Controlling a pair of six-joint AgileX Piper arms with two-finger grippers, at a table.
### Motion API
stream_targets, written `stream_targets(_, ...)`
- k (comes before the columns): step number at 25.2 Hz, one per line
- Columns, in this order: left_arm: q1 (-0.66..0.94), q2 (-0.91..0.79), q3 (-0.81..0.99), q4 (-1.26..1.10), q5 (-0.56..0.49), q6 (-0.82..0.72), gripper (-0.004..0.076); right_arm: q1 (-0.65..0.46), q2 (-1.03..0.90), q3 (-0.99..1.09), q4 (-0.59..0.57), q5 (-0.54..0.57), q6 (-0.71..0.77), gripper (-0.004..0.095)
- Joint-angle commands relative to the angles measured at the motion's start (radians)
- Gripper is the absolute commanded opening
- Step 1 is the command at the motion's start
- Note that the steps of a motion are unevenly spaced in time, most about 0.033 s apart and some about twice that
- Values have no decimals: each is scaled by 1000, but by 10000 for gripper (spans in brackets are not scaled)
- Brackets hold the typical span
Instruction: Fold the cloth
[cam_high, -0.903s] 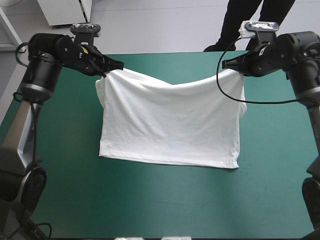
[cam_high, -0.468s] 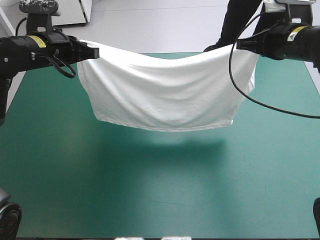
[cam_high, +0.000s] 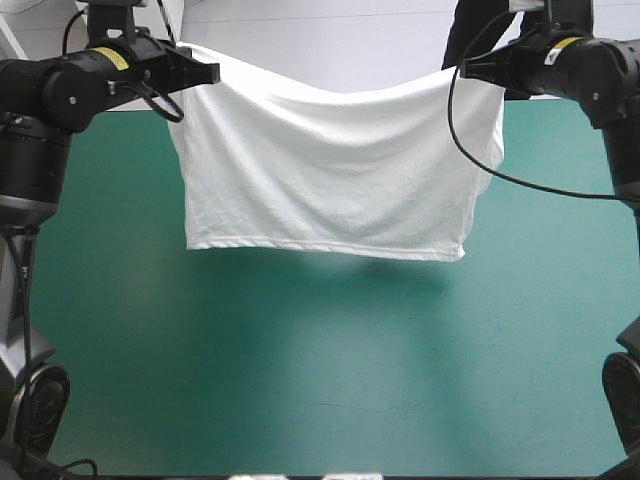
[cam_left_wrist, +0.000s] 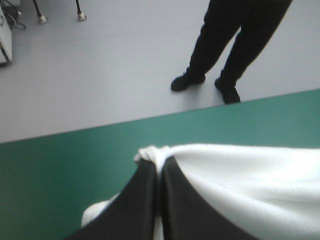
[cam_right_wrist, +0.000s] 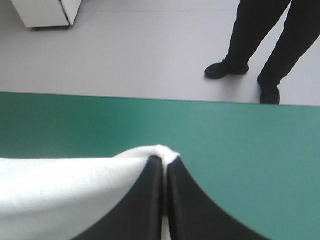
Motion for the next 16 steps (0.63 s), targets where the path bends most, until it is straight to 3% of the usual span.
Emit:
stream_targets(1, -5, 13, -24, 10, -266, 0, -10, -2, 12, -30, -67, -225, 4, -17)
stream_targets(6, -5, 64, -24, 23, -395, 0, -10, -2, 56, -30, -103, -409, 16, -17)
stream_targets(9, -5, 93, -24, 49, -441, 0, -10, -2, 72, -32, -115, -439, 16, -17)
stream_targets(12, -5, 140, -24, 59, -447, 0, -10, -6, 104, -32, -115, -371, 20, -17)
stream_targets(16, -5, 265, -24, 59, -362, 0, -10, -6, 220, -32, -91, -229, 60, -17)
